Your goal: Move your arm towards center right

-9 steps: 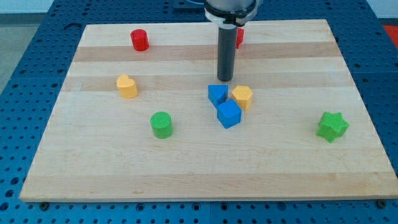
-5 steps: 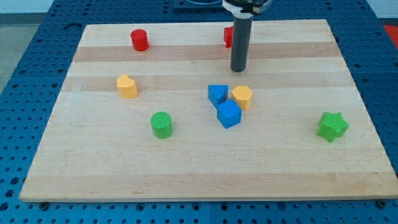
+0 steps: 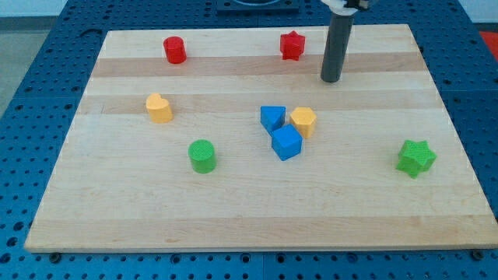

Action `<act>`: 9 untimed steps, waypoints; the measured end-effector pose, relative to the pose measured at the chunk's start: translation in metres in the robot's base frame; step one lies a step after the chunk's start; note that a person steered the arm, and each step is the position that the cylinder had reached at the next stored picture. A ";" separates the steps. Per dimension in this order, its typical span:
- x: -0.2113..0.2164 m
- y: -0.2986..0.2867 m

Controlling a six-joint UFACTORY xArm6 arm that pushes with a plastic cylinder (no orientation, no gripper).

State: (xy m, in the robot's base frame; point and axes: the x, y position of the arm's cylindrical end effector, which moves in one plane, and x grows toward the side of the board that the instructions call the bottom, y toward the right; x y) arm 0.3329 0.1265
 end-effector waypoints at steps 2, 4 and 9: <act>0.000 0.009; 0.000 0.032; 0.000 0.119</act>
State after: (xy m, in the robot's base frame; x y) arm 0.3330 0.2454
